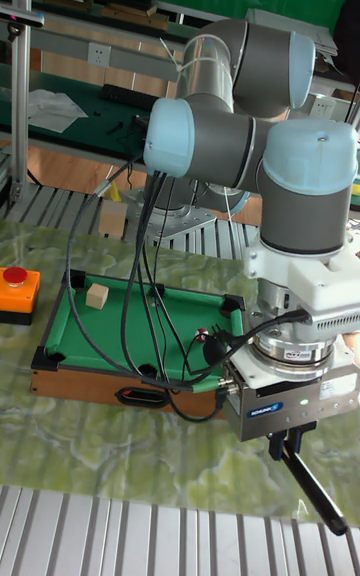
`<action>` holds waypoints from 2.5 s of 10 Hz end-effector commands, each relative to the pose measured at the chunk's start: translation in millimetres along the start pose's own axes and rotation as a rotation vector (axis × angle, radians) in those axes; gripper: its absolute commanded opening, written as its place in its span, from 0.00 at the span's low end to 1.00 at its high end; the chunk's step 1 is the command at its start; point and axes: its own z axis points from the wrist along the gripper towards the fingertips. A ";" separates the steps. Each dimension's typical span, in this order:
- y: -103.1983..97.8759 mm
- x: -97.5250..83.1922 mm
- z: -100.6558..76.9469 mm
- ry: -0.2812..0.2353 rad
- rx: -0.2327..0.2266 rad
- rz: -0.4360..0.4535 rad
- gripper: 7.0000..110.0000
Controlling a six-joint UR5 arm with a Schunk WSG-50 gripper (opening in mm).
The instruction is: Hit the pool ball
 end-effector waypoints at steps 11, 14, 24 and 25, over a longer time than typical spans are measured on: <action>36.1 11.2 25.1 -0.037 -0.005 -0.074 0.00; 34.7 20.4 17.0 0.029 0.055 -0.122 0.00; 39.0 24.1 12.8 0.075 0.046 -0.199 0.00; 41.9 22.4 12.5 0.069 0.033 -0.192 0.00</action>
